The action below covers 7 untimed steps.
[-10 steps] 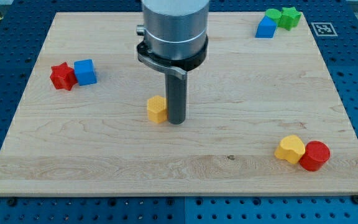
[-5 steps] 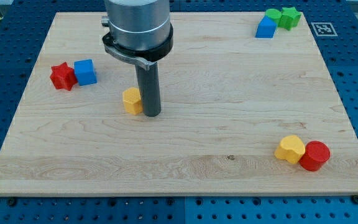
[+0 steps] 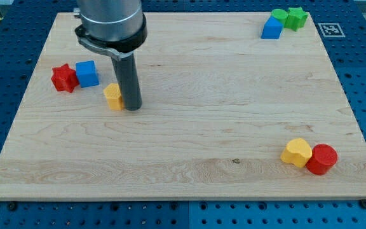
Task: Push the hexagon into the group of blocks
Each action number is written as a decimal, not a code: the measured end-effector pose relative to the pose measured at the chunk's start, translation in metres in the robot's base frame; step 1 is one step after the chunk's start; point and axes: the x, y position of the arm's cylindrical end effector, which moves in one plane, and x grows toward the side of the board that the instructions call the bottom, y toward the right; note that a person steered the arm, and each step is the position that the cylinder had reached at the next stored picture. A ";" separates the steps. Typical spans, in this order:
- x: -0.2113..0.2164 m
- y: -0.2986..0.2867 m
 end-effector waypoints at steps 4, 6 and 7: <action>-0.009 -0.066; 0.079 0.014; 0.128 0.116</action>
